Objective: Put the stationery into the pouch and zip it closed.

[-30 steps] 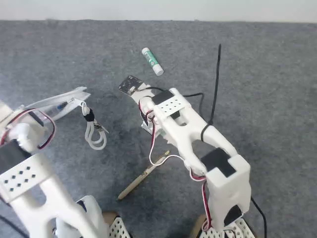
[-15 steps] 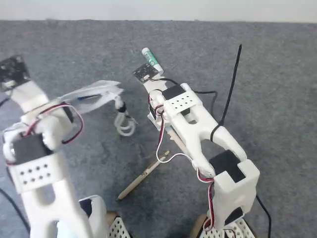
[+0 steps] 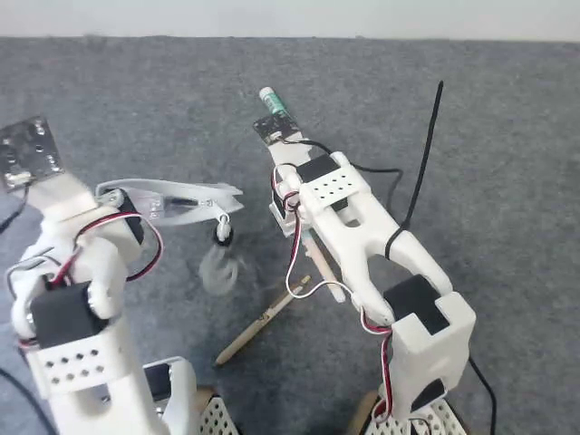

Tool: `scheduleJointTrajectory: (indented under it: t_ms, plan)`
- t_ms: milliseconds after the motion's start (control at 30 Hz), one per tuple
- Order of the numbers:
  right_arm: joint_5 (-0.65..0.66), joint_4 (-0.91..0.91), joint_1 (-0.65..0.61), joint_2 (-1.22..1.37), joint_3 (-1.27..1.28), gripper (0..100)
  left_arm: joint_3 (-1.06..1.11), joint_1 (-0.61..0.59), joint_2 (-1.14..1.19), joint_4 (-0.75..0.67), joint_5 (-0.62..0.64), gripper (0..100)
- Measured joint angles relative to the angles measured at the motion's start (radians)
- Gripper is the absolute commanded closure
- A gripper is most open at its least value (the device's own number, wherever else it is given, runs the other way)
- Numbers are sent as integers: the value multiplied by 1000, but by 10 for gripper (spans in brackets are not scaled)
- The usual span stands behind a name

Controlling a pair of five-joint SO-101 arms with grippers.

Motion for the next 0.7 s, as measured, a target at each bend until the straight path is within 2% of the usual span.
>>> scheduleJointTrajectory:
  t_ms: [200,700]
  plan:
    - [-20,0,0,-20,0,992,23,0,-2,0,-9,991]
    - [-21,57,-15,-322,120,992,31,-2,-2,0,-29,991]
